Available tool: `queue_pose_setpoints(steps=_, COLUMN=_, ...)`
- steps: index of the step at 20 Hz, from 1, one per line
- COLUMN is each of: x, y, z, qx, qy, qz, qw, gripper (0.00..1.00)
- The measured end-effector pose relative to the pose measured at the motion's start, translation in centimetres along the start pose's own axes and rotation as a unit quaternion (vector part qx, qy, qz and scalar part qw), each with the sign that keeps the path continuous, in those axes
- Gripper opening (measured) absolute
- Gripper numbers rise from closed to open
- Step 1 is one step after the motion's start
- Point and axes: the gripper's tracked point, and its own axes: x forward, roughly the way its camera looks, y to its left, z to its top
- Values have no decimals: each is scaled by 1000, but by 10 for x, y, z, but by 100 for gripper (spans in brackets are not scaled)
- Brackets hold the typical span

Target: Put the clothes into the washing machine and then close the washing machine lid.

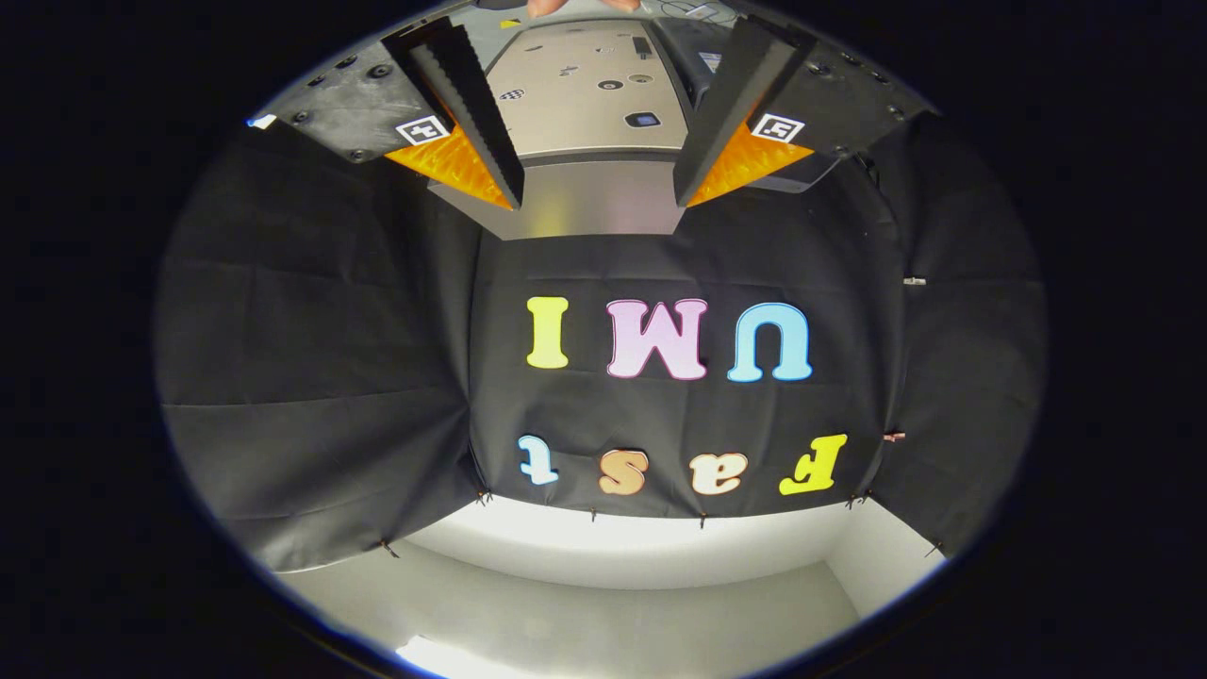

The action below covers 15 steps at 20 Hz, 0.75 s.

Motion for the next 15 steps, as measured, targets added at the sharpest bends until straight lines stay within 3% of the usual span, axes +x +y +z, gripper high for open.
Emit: queue_pose_setpoints(steps=15, x=0, y=-4, z=-2, qx=-8, qy=-2, qz=-9, qw=1000, gripper=100)
